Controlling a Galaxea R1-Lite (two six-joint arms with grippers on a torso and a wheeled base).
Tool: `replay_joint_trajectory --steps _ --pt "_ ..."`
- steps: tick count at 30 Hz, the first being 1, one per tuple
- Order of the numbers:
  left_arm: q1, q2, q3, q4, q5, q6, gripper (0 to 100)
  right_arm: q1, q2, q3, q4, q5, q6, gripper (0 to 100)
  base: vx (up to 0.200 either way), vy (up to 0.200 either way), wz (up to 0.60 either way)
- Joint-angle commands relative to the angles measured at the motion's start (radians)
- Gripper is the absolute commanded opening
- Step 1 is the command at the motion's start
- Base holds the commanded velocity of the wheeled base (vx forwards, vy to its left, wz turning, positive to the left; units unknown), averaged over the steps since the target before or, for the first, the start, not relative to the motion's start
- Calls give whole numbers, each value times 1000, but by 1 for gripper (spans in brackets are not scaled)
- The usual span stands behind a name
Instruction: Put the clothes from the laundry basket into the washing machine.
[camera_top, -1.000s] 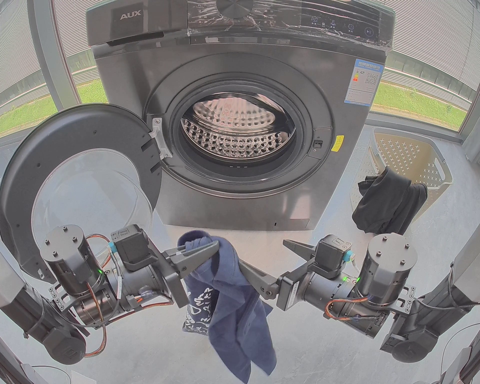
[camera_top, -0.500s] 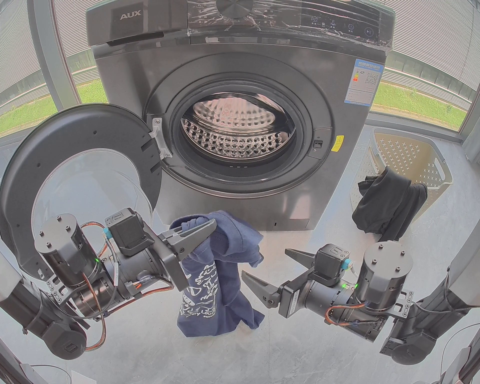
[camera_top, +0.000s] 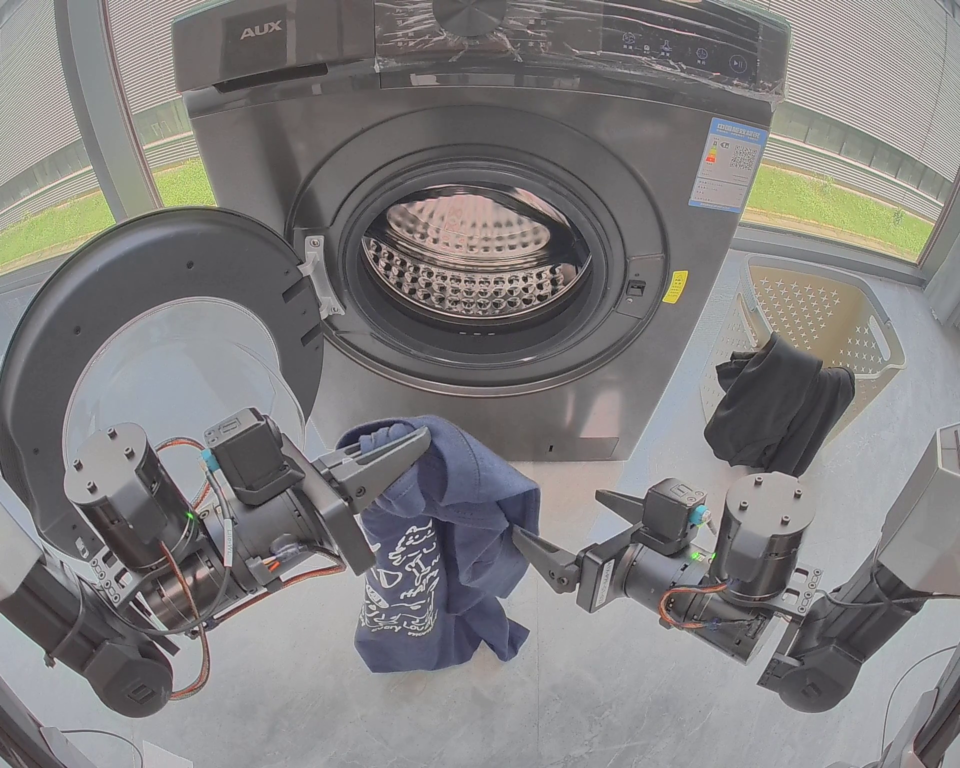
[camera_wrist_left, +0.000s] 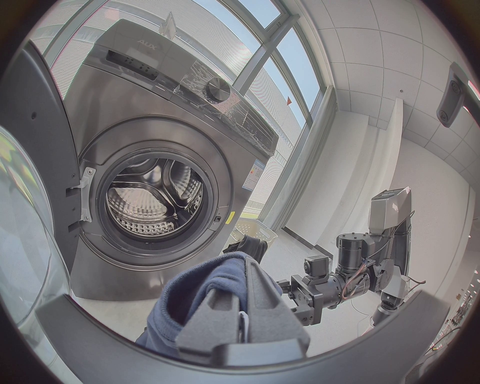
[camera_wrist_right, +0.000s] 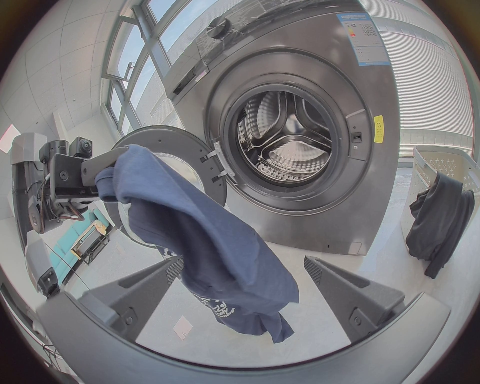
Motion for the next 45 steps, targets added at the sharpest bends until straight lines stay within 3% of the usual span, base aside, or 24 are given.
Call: replay_joint_trajectory --steps 1,15,25,33,41,42,45 --pt "0 -1 -2 0 0 -1 0 -26 4 10 -1 -1 0 100 0 0 0" --pt "-3 -4 0 -17 0 -1 0 -33 119 -116 -2 -1 -18 100 0 0 0" --pt "-9 -6 9 -19 -2 -1 0 -46 217 -306 -10 3 -33 100 0 0 0" --pt "-1 6 5 -17 -2 -1 0 5 200 -300 -64 39 -35 100 0 0 0" --pt "-1 5 1 -17 -2 -1 0 10 227 -309 -116 67 -32 100 0 0 0" --pt "-1 6 1 -17 -2 -1 0 10 231 -309 -130 67 -33 0 0 0 0" --pt "-3 8 1 -17 -2 -1 0 11 234 -309 -140 68 -33 0 0 0 0"
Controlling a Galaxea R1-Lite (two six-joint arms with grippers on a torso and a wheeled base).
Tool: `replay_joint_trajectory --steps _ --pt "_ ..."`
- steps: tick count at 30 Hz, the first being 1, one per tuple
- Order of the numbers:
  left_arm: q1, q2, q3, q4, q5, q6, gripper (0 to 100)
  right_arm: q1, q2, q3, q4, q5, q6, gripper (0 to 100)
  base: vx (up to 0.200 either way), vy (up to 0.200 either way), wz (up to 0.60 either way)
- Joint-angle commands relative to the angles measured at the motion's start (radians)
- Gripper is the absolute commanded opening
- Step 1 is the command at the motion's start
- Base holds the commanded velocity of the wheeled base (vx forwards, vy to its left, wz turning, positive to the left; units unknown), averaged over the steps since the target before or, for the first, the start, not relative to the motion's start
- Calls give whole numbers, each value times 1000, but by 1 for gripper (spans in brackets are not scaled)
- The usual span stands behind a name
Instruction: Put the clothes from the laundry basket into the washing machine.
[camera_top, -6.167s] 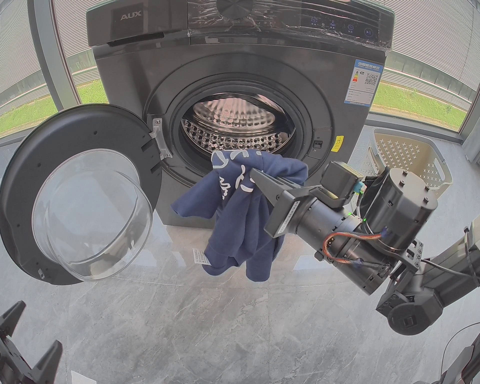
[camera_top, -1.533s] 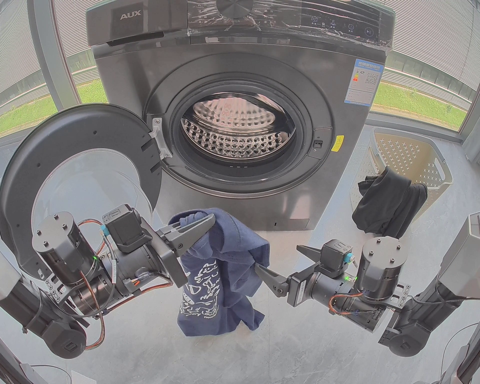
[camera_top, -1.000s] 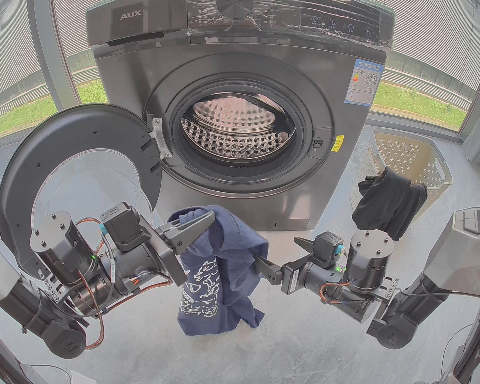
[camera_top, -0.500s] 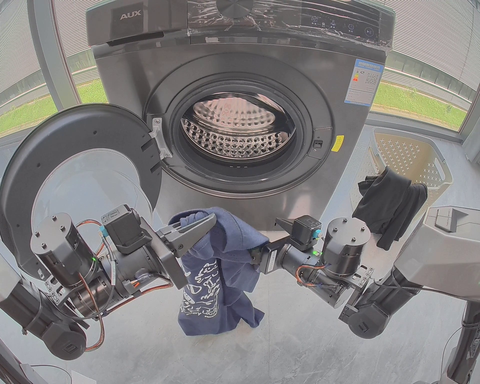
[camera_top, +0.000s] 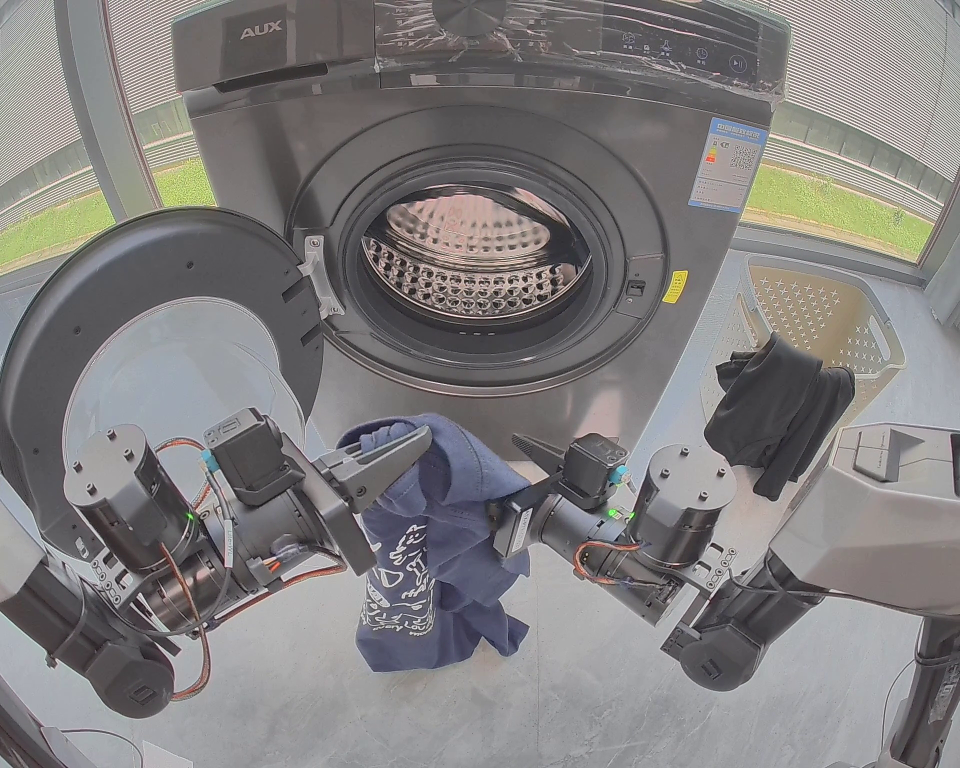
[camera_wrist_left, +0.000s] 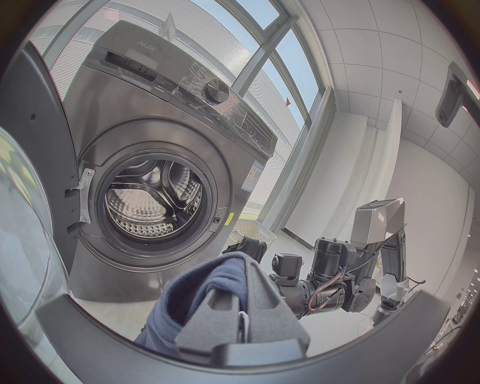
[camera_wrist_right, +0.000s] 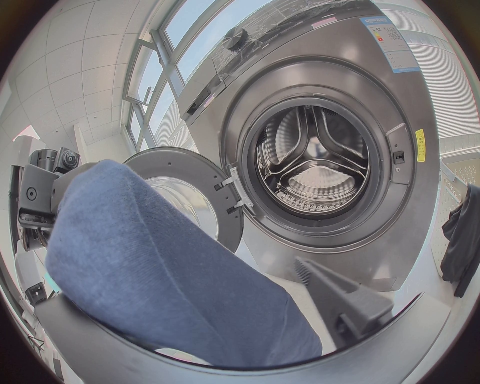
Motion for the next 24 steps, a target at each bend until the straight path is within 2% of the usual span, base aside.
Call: replay_joint_trajectory --steps 1,4,6,9,10,13,20,24 --pt "-1 8 -2 0 2 -2 0 3 7 7 -4 1 1 0 0 0 0" --pt "1 16 -5 0 3 -3 0 3 1 10 -4 1 1 0 0 0 0" --pt "1 16 -3 3 3 -20 0 12 -14 20 -5 1 1 0 0 0 0" --pt "1 13 1 9 2 -31 0 32 -34 37 -8 0 3 0 0 0 0" --pt "1 14 3 12 2 -32 100 38 -43 41 -10 -2 4 0 0 0 0" --pt "2 37 6 17 5 -42 100 52 -92 63 -13 -2 9 0 0 0 0" --pt "13 91 8 -2 34 -39 100 50 -187 79 -11 -14 13 0 0 0 0" --pt "20 97 15 -2 35 -36 100 24 -218 76 -2 -46 23 0 0 0 0"
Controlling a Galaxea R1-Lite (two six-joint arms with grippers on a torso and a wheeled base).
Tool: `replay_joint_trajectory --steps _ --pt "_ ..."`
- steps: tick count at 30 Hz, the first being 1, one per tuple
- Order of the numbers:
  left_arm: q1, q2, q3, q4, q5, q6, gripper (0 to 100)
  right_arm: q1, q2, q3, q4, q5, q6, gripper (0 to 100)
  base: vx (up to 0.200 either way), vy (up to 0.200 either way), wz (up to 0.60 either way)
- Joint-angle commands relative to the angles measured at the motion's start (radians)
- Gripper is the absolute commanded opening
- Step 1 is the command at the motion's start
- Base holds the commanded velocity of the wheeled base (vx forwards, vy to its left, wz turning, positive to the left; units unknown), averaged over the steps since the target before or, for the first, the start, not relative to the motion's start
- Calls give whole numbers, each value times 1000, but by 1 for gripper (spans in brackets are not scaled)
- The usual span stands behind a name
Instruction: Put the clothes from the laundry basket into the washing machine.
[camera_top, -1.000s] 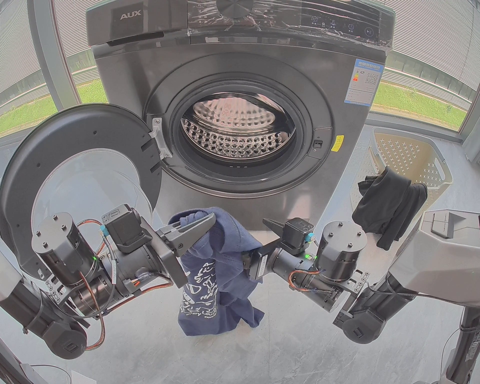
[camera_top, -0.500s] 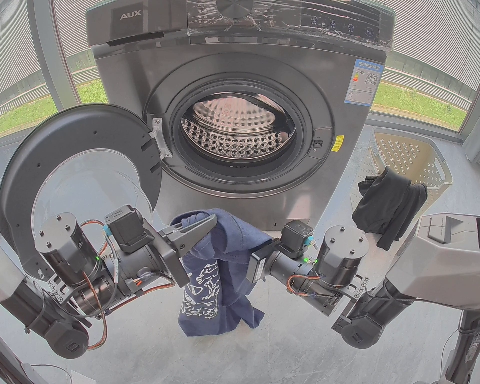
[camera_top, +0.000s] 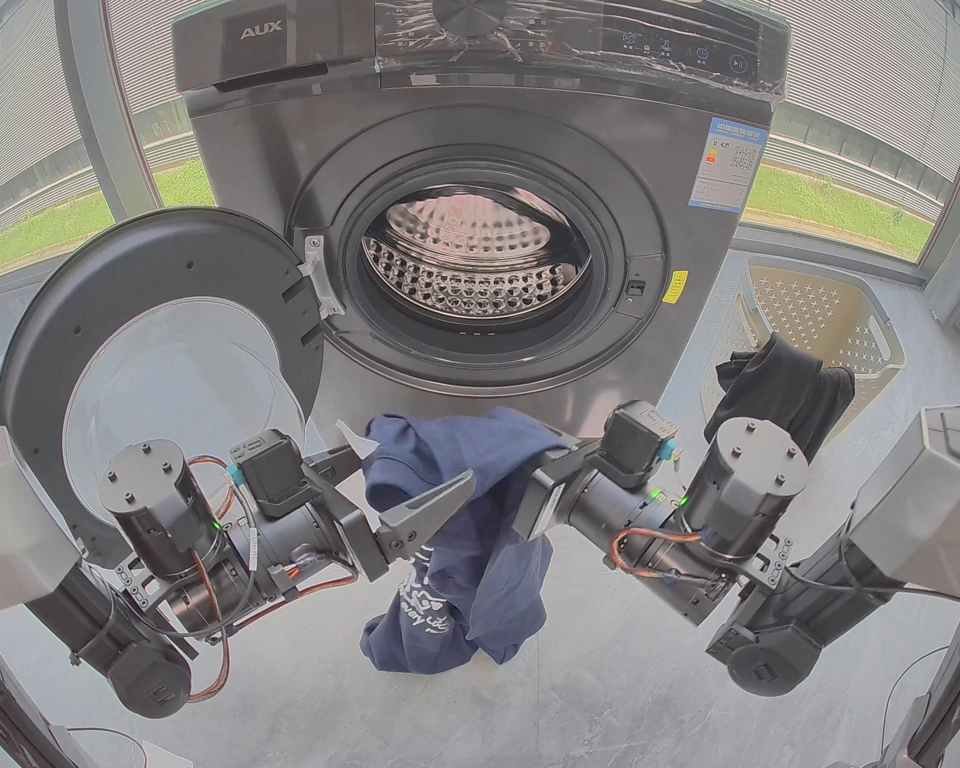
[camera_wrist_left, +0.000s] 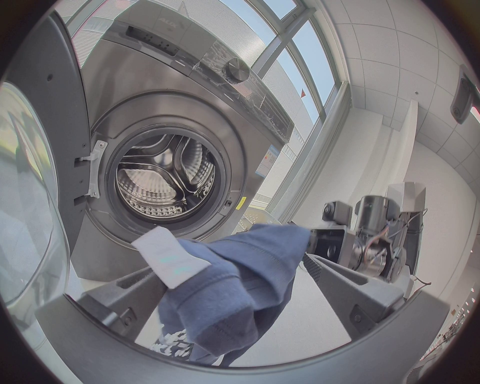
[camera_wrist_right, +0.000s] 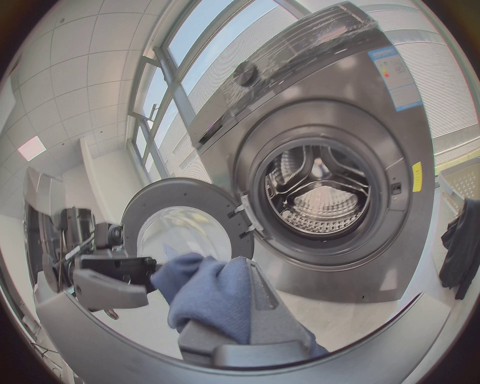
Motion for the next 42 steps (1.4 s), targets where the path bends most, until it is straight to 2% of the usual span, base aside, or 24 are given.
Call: replay_joint_trajectory --steps 1,6,10,14,15,16,17,19,21,28,33,39,42 --pt "9 28 13 0 1 6 100 -25 -59 2 4 -11 8 0 0 0 0" --pt "14 61 24 0 1 20 100 -40 -88 5 5 -11 6 0 0 0 0" --pt "14 103 44 0 1 46 100 -40 -116 5 10 -11 5 0 0 0 0" --pt "14 149 81 0 1 101 100 -40 -122 -4 14 -16 2 0 0 0 0" --pt "14 149 81 0 1 101 100 -40 -122 -4 14 -16 2 0 0 0 0" --pt "14 169 108 0 0 138 100 -40 -123 -8 14 -17 2 0 0 0 0" --pt "14 176 121 -1 -5 155 100 -41 -123 -18 16 -17 2 0 0 0 0" --pt "11 193 142 -1 -9 170 100 -43 -123 -45 21 -19 -1 0 0 0 0" --pt "6 207 159 -3 -15 175 100 -48 -122 -71 33 -22 -1 0 0 0 0" --pt "9 276 144 -3 -91 175 100 -45 -114 -165 85 -39 -3 0 0 0 0" --pt "-1 319 108 -3 -138 175 100 -45 -114 -179 102 -39 -3 0 0 0 0" --pt "-12 363 49 -4 -147 175 100 -38 -113 -179 102 -40 -3 0 0 0 0" --pt "-26 390 -14 -4 -150 158 100 -35 -103 -180 102 -40 -3 0 0 0 0"
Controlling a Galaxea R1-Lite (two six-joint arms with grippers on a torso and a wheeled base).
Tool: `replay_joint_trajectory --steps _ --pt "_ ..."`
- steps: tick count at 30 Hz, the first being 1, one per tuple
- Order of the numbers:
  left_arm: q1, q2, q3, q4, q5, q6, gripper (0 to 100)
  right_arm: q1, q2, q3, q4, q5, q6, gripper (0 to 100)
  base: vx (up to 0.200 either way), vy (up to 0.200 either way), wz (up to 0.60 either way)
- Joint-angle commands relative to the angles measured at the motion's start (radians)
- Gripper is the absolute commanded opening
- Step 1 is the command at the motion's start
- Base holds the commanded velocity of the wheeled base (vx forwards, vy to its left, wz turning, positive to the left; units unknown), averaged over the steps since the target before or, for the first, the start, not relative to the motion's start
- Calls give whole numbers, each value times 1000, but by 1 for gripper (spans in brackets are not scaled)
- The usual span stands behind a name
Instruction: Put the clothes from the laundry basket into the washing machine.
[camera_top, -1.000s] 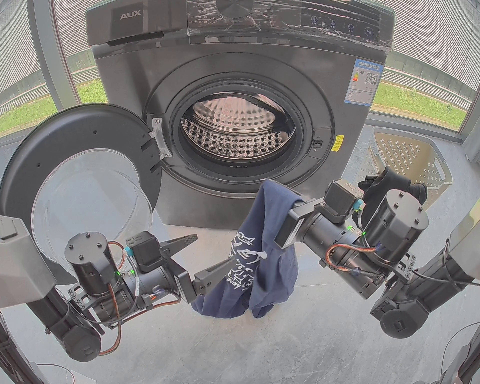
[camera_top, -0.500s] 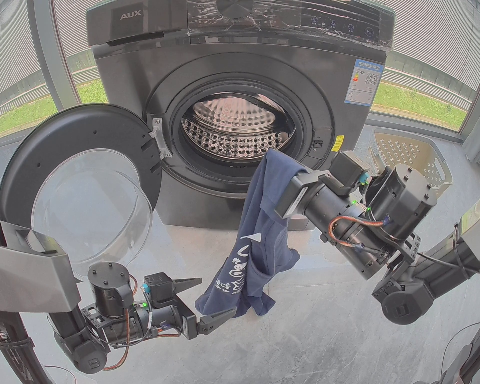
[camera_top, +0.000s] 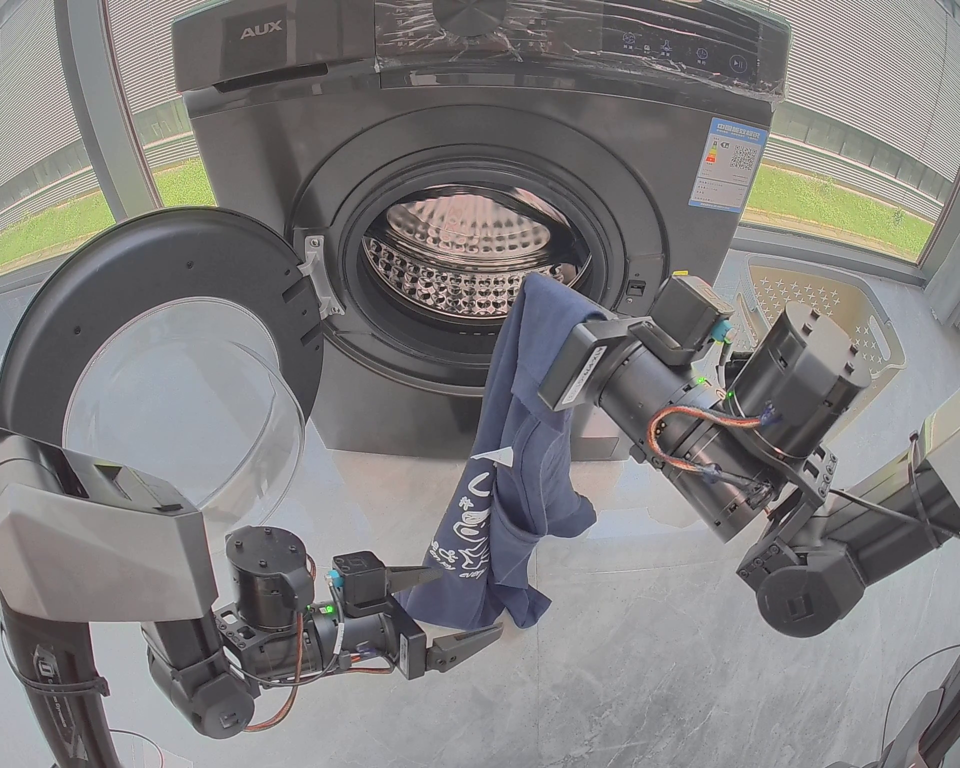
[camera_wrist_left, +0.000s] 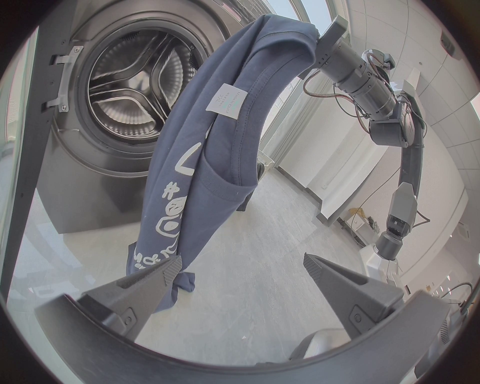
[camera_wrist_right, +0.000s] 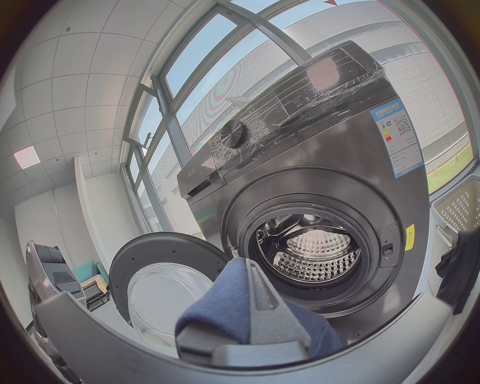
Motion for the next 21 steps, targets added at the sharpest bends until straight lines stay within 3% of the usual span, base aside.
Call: replay_joint_trajectory --steps 1,8,14,21 --pt "-20 58 -81 0 -3 -19 100 5 13 -3 0 0 0 0 0 0 0" --pt "-41 101 -197 0 0 -88 100 8 19 -4 0 -3 0 0 0 0 0" --pt "-46 148 -249 0 8 -86 100 9 23 -4 -2 -3 0 0 0 0 0" --pt "-47 230 -369 0 109 -74 100 13 23 -4 -2 -3 0 0 0 0 0"
